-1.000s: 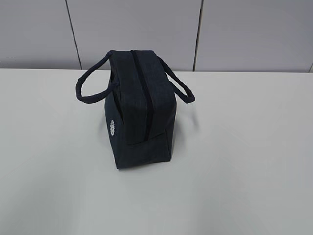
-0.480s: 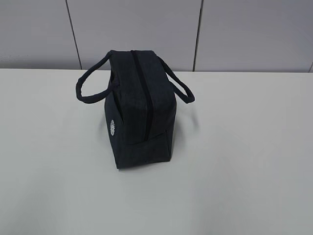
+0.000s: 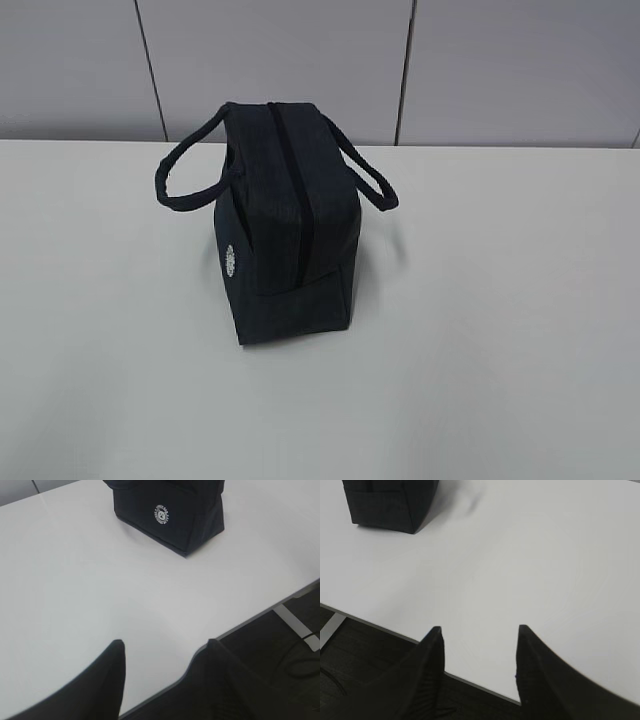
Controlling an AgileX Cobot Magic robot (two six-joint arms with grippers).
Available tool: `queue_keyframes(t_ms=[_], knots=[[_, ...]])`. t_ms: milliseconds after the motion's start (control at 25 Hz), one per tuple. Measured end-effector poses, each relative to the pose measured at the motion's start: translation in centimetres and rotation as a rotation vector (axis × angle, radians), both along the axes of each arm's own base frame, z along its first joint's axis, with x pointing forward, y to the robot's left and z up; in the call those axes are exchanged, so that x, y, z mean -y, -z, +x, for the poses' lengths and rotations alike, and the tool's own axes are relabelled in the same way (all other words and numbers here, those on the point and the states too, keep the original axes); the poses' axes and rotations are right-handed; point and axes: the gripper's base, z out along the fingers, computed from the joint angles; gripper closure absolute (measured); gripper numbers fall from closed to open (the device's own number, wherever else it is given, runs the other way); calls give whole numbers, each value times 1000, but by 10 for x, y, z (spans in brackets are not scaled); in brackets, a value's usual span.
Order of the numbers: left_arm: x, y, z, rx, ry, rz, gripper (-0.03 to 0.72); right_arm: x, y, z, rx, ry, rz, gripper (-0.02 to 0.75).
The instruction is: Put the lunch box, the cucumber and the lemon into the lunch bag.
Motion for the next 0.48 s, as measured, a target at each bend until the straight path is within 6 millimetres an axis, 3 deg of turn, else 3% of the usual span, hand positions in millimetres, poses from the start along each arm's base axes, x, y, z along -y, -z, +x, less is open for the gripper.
queue_keyframes(t_ms=[480], knots=[[-1,2,4,13,-16,3,366,0,0,1,6,4,-2,388]])
